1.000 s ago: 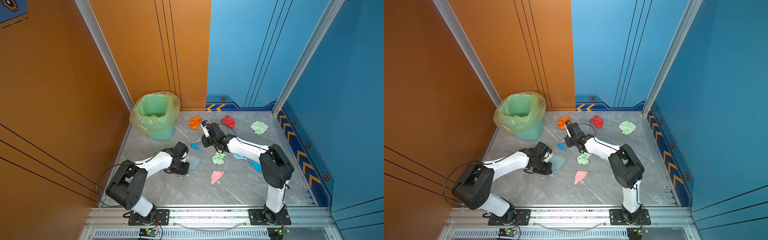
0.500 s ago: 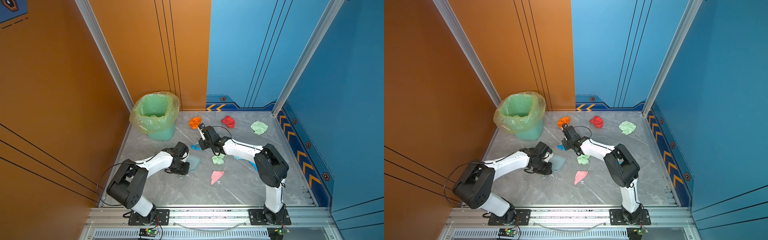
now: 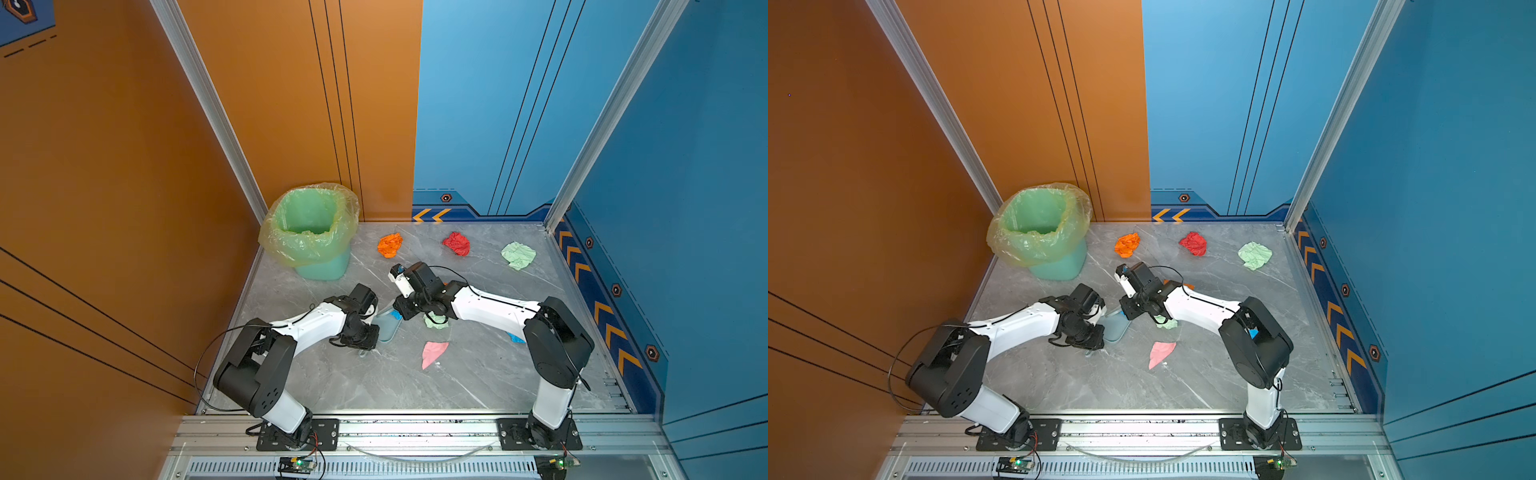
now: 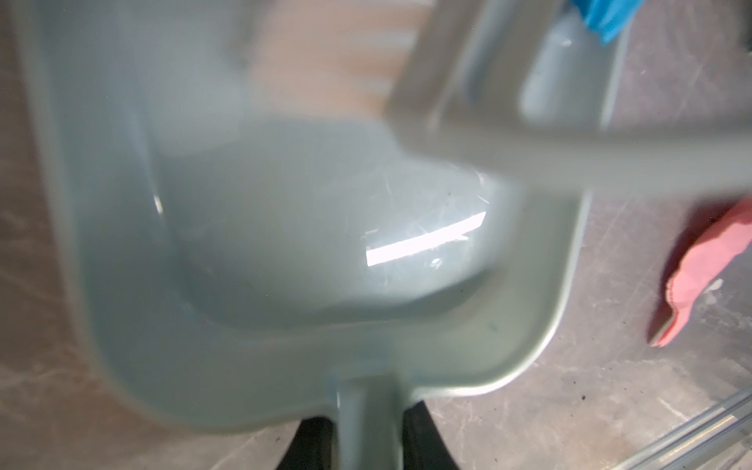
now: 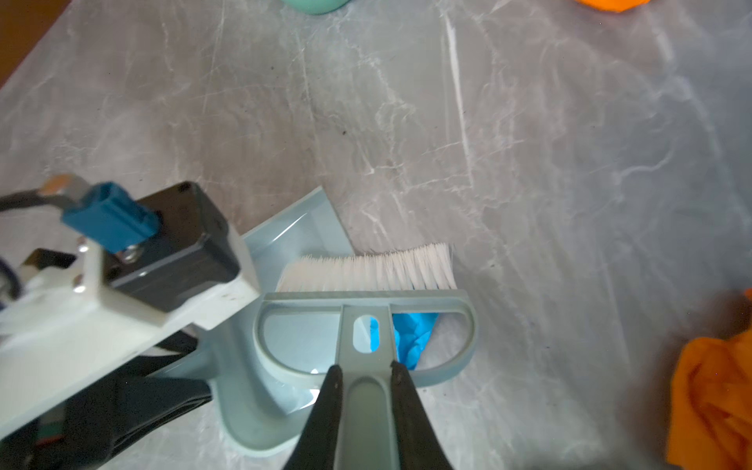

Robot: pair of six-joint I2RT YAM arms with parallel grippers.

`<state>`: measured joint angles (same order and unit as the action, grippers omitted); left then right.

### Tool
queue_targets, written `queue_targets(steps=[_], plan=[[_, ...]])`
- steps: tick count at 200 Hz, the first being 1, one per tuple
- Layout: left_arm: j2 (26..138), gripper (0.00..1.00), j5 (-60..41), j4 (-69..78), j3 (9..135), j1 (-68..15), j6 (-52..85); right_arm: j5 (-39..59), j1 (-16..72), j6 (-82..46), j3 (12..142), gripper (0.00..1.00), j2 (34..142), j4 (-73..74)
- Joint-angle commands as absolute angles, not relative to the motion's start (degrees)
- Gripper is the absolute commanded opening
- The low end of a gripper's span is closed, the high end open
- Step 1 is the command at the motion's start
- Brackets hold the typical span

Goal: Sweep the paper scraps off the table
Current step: 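Sweep the blue scrap toward the dustpan with the right gripper's brush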

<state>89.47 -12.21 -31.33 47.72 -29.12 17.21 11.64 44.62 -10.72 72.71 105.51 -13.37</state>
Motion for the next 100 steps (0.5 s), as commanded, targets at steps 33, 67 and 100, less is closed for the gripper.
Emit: queue_targets(steps=[33,67,100], plan=[[89.8,0.00,-11.3,-34.0,45.3,-30.9,17.7,16.0,42.9,-15.2,74.7,0.00,103.2,-17.2],[89.8,0.00,-11.0,-33.9,45.0,-31.4,17.5,12.7,40.8,-18.2,73.8,0.00,100.8,-13.4],[89.1,0.00,-10.7,-34.0,44.8,-31.7,17.5,9.1,38.2,-22.1,71.7,0.00,98.5,-11.6]])
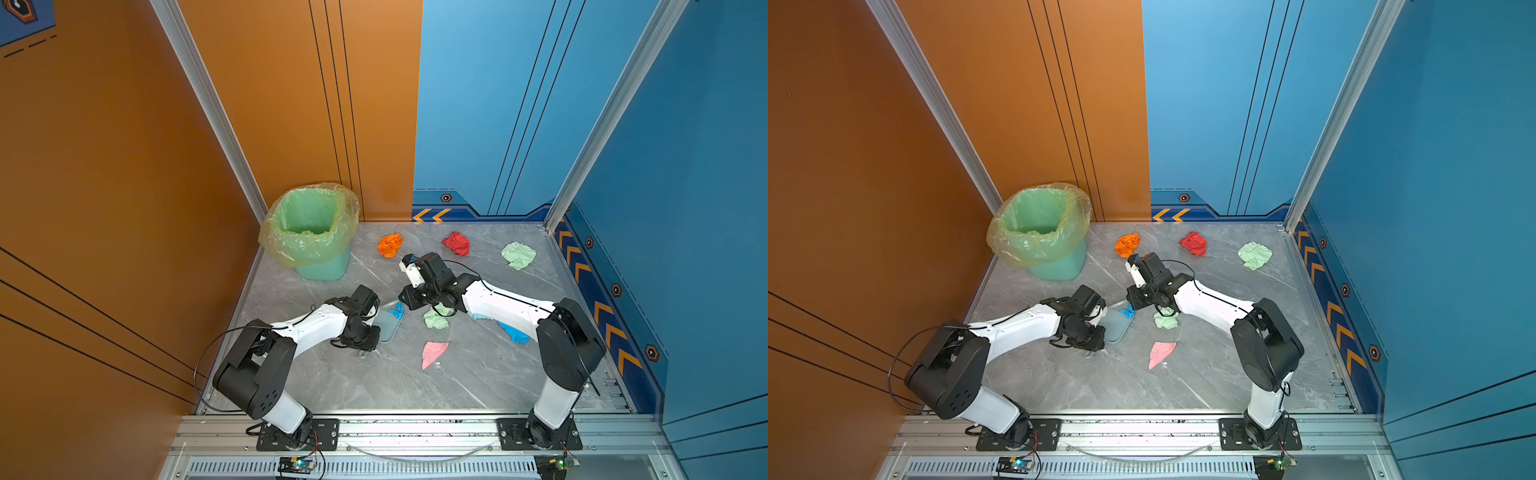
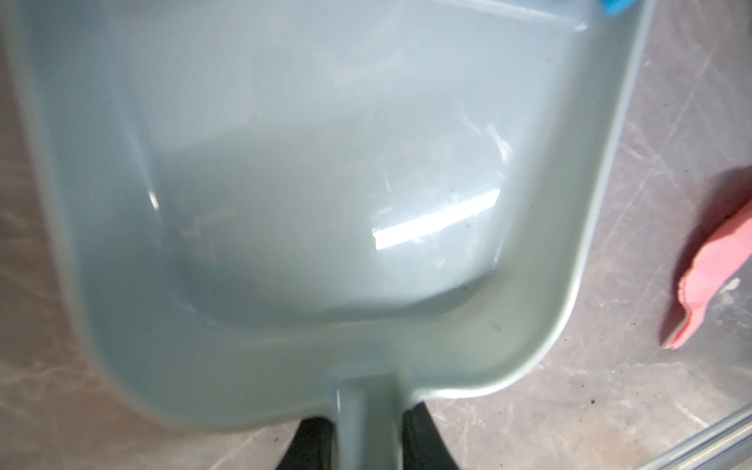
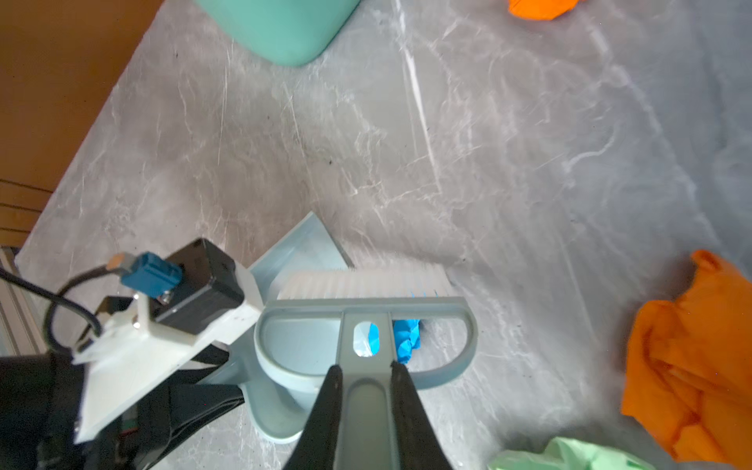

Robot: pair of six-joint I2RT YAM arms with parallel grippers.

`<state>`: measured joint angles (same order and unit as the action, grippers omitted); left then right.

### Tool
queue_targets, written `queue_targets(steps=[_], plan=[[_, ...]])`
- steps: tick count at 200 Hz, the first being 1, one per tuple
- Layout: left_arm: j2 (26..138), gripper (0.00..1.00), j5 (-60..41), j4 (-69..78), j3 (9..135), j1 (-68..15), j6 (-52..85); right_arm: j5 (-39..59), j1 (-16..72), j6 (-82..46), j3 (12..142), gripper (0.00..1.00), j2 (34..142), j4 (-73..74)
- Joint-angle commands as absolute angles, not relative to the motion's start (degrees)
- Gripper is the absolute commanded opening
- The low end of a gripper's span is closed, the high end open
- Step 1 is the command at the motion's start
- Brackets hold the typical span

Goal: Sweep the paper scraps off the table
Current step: 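Sweep the blue scrap toward the dustpan with the right gripper's brush, then push the blue scrap into the dustpan held by the left gripper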

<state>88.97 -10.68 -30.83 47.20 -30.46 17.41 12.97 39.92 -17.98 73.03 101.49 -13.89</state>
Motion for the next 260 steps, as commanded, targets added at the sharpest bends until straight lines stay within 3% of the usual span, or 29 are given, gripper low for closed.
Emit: queue_targets(steps=[1,116,217,260], plan=[[89.1,0.00,-10.8,-34.0,44.8,-31.7,17.5,9.0,38.1,-22.2,71.7,0.00,98.5,-11.7],[89.1,0.00,-10.7,-34.1,45.5,-33.0,17.7,14.2,39.3,-23.0,71.4,0.00,99.7,-18.5],[89.5,0.00,-10.4,-34.2,45.9,-33.1,17.5,37.8,35.8,-23.7,72.2,0.00,98.9,-23.0],[89.6,0.00,-10.4,-34.2,46.0,-33.2,17.5,32.8,33.1,-21.3,72.0,0.00,96.0,-23.7]])
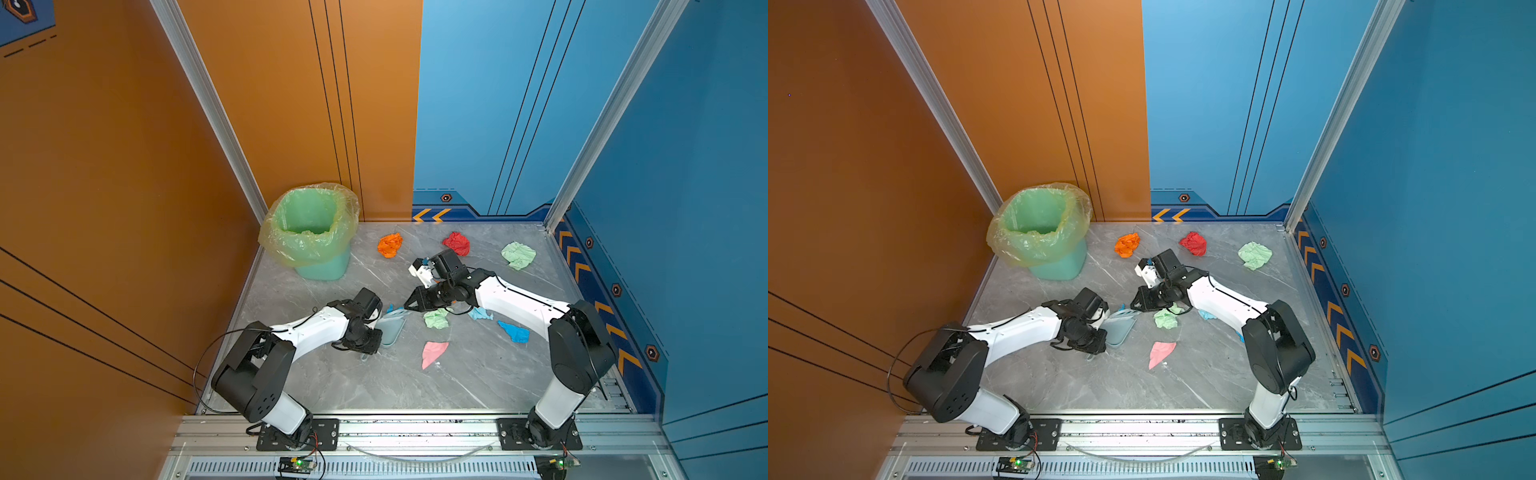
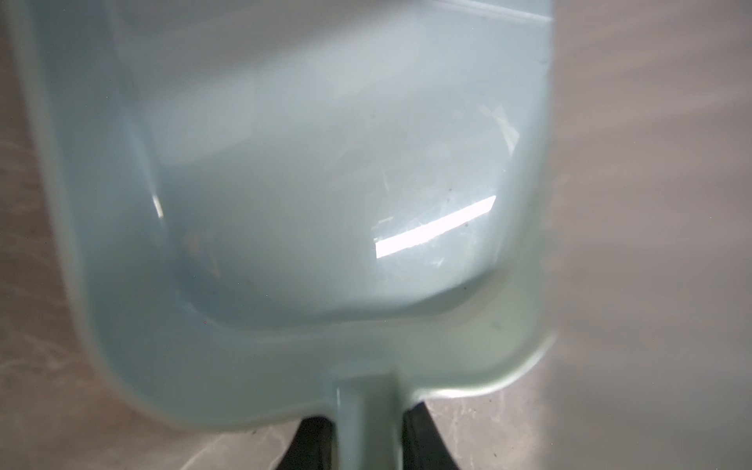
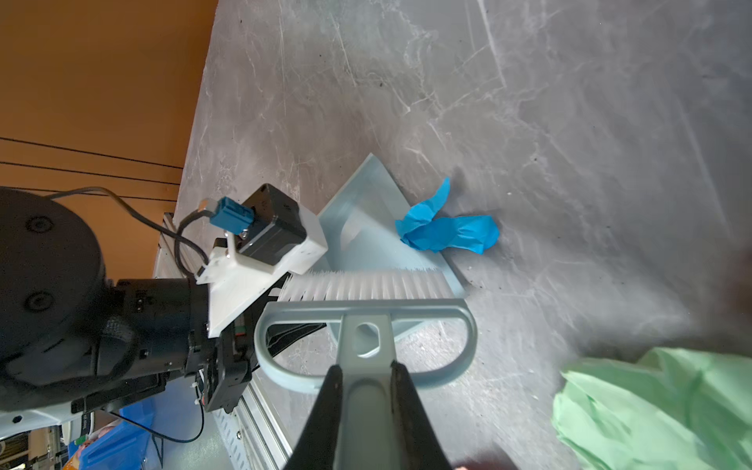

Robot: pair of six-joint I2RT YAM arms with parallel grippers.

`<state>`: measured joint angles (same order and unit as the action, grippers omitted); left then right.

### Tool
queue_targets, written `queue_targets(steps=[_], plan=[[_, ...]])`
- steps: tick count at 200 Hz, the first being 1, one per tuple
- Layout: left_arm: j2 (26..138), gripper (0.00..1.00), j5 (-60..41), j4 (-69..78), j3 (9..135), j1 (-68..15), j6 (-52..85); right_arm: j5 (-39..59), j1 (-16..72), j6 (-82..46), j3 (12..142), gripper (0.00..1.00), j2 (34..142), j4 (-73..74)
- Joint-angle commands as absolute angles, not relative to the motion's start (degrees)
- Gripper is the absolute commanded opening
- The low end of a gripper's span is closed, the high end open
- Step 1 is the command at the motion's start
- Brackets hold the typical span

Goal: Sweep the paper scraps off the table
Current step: 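Push the blue scrap into the dustpan held by the left gripper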

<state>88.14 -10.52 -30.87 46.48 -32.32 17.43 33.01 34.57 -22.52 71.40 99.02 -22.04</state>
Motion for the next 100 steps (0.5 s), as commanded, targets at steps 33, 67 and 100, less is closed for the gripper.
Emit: queue_targets(steps=[33,67,100], plan=[[89.5,0.00,-10.4,-34.2,46.1,-33.2,17.5,30.1,31.6,-21.2,72.9,0.00,96.4,-22.1],[90.1,0.00,-10.4,-34.1,46.1,-33.2,17.6,17.4,32.6,-20.1,74.7,0.00,98.4,-21.1],[90.1,0.00,-10.4,-34.2,46.6,-33.6,17.7,17.0,33.5,-20.8,76.5,0.00,102.8,-21.2]])
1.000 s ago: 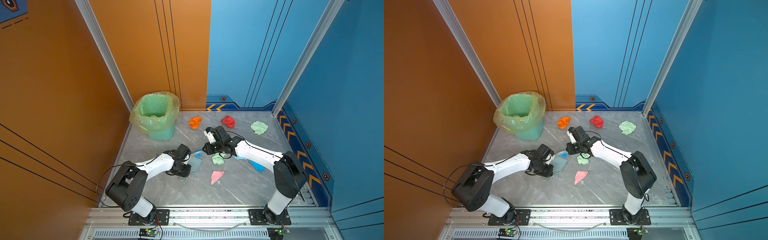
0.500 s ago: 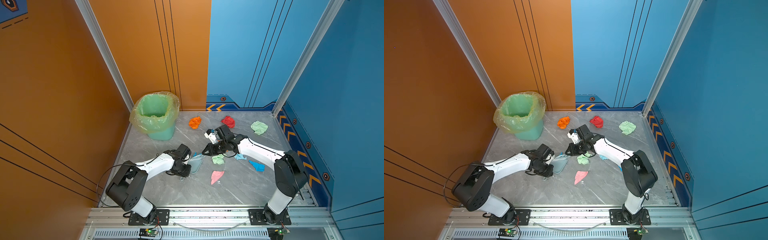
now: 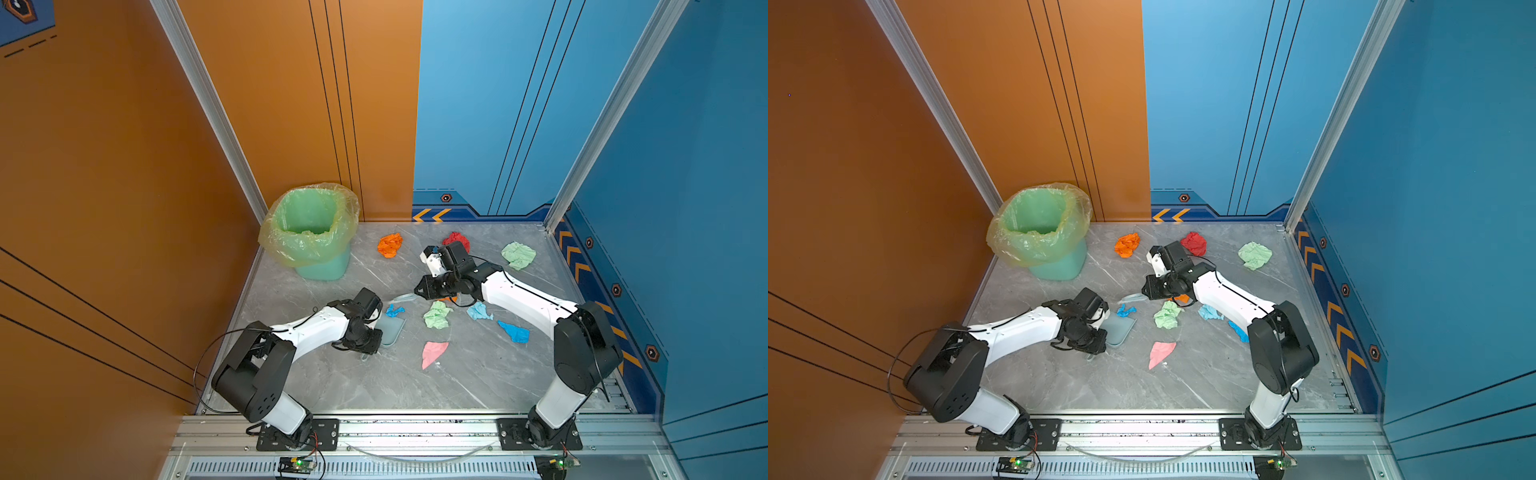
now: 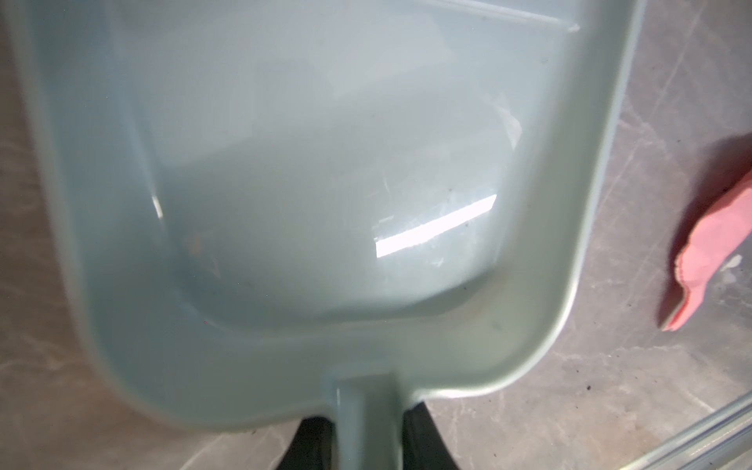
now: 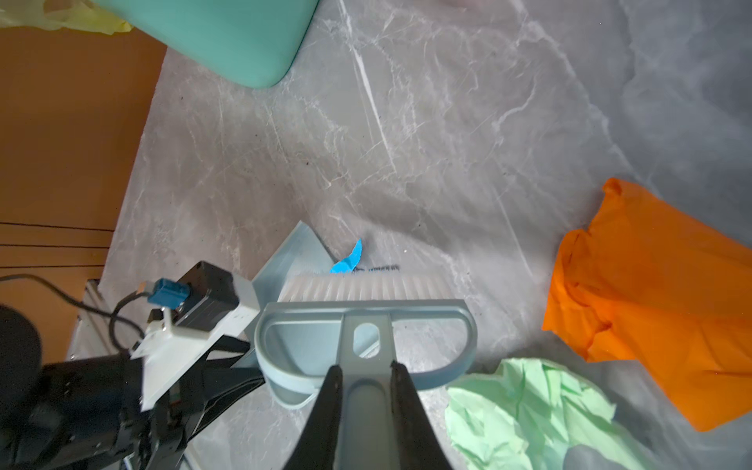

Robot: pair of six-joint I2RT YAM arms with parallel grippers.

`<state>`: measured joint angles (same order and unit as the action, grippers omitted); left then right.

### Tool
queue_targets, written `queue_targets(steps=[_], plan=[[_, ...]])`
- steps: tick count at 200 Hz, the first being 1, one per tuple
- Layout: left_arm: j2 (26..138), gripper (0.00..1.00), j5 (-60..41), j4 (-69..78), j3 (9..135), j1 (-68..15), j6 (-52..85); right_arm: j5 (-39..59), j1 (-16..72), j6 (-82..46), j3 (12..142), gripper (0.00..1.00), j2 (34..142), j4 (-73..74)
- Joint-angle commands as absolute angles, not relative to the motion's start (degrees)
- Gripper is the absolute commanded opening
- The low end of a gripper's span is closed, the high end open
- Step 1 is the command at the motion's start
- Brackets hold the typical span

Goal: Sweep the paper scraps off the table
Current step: 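Push the blue scrap into the dustpan held by the left gripper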

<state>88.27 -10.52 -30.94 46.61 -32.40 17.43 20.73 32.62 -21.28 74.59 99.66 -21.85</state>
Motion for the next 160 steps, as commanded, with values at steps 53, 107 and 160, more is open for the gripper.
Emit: queue_targets(steps=[53,107,160], plan=[[89.8,0.00,-10.4,-35.4,47.5,-33.7,17.5,23.6,35.8,-18.2,76.8,0.00,104.3,-26.4],[89.9,0.00,-10.3,-35.5,47.4,-33.6,17.3,31.7,36.7,-15.6,74.3,0.00,101.2,-30.8],[89.7,0.00,-10.1,-35.5,47.4,-33.7,17.1,29.2,34.7,-16.7,74.1,0.00,97.7,-29.7]])
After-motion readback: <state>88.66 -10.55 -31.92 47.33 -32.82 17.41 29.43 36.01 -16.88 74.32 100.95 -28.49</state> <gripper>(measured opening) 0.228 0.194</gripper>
